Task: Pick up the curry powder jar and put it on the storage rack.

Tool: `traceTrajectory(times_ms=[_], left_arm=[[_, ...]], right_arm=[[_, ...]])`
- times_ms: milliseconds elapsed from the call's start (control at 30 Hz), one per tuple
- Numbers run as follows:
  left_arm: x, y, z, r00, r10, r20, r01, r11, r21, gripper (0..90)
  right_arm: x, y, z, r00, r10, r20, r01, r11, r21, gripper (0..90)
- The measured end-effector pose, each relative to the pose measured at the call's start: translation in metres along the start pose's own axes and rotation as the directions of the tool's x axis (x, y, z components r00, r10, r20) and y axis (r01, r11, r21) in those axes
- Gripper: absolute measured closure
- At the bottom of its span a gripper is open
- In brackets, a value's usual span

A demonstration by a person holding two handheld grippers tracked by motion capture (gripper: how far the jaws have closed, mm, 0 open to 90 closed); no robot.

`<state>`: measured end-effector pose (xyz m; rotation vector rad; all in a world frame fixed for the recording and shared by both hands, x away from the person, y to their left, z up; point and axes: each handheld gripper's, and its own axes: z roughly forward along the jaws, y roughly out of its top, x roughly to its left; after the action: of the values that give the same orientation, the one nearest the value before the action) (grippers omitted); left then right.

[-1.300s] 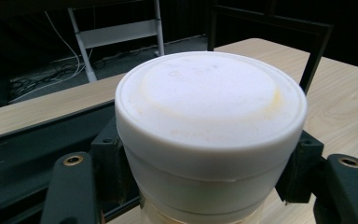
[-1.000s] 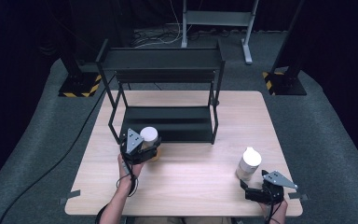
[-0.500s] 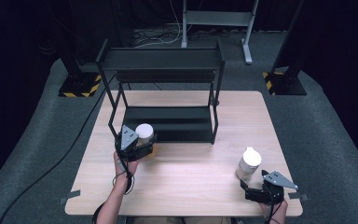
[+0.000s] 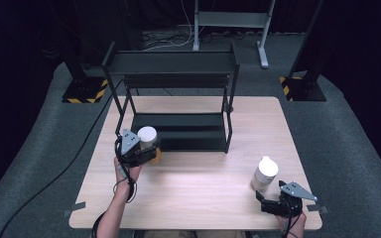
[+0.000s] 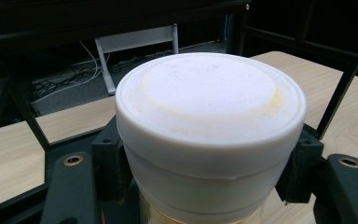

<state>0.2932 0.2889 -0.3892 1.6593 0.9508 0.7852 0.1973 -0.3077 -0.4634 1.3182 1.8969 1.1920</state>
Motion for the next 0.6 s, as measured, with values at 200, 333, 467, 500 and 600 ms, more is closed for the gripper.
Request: traceTrajectory(times_ms=[200,333,467,500,600], left_arm=[[0.003,0.006,-0.002,1.0000,0.003,-0.003,-0.003,1.0000,-0.003,33.8],[0.006,0.011,-0.003,1.0000,0.006,-0.005,-0.007,0.9999,-0.011,33.8],[0.009,0.015,-0.003,1.0000,0.006,-0.005,-0.006,0.9999,-0.014,33.8],[0.009,0.015,-0.003,0.9999,0.009,-0.005,-0.009,0.9998,-0.015,33.8],[0.010,0.017,-0.002,1.0000,0.009,-0.004,-0.009,0.9998,-0.018,33.8]], right_arm=[[0.000,0.001,0.000,1.0000,-0.003,-0.002,0.003,1.000,0.003,0.0],[-0.001,0.000,0.000,1.0000,-0.002,-0.003,0.002,1.000,0.002,0.0],[0.000,0.000,0.000,1.0000,-0.002,0.000,0.002,1.000,0.002,0.0],[0.000,0.000,0.000,1.0000,-0.001,-0.002,0.001,1.000,0.002,0.0],[0.000,0.000,0.000,1.0000,0.000,-0.001,0.000,1.000,-0.002,0.0]])
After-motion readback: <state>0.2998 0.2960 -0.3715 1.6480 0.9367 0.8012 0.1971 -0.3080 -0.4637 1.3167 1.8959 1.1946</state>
